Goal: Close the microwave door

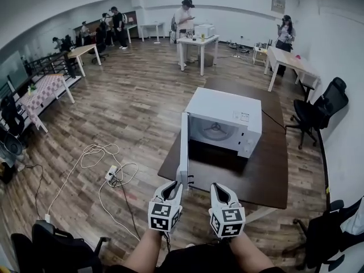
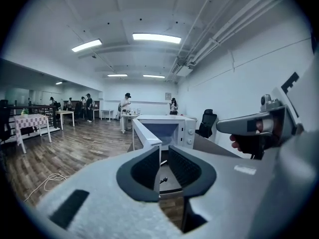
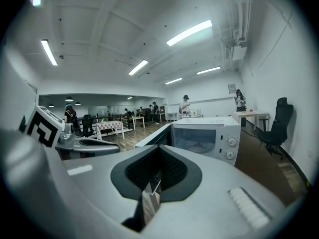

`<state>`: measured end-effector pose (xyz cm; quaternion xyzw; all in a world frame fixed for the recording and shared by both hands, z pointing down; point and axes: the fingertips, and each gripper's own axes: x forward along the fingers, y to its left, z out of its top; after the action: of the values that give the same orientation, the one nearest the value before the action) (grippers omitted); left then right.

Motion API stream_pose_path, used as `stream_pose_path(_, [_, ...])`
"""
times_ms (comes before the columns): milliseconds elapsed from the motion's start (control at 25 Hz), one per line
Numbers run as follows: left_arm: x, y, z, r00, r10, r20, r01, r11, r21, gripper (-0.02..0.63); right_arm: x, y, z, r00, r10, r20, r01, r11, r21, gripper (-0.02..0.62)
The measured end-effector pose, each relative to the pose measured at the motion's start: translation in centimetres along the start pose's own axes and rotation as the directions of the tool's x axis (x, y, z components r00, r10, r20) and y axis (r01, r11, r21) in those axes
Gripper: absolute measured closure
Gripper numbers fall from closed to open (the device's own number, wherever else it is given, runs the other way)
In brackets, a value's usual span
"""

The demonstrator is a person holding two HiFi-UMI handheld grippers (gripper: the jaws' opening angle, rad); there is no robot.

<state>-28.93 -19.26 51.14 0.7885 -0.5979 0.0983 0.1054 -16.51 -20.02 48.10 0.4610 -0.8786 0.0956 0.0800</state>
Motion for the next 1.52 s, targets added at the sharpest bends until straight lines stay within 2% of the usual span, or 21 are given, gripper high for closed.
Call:
stream_pose_path(320, [1.9, 1.0, -2.0, 0.998, -0.049, -0.051, 0.051, 0.998, 0.034, 0.485, 1.1, -1.7, 0.4, 1.0, 0.029, 0.004, -0.029, 1.0, 0.002, 0.588])
stream_pose_path(600, [4.7, 3.4, -3.5, 0.993, 0.005, -0.114, 0.002, 0.998, 0.058, 0.469, 1.4, -4.5, 0.0, 1.0, 0.007, -0.011, -0.007, 1.0, 0.021, 0.588])
stream_pose_path(840, [6.4, 4.2, -5.7, 0.976, 0.025, -0.217, 0.014, 0.984, 0.177, 0.448, 1.1, -6.0, -0.4, 0.999, -0.027, -0.024, 0.028, 0.999, 0.036, 0.588])
stream_pose_path(1000, [7.4, 4.0, -5.8, 0.975, 0.019, -0.221, 0.031, 0.975, 0.22, 0.45, 1.1, -6.6, -0.6, 0.998, -0.047, -0.028, 0.049, 0.998, 0.04, 0.588])
stream_pose_path(1160, [8.2, 3.5, -5.8, 0.976, -0.006, -0.217, 0.06, 0.968, 0.245, 0.488, 1.2, -6.9, -0.8, 0.998, -0.06, -0.031, 0.061, 0.997, 0.043, 0.588])
stream_pose_path(1520, [10.6, 0.3, -5.8, 0.969, -0.095, -0.23, 0.152, 0.957, 0.248, 0.462, 1.6, -8.1, -1.1, 0.996, -0.079, -0.04, 0.081, 0.995, 0.05, 0.588])
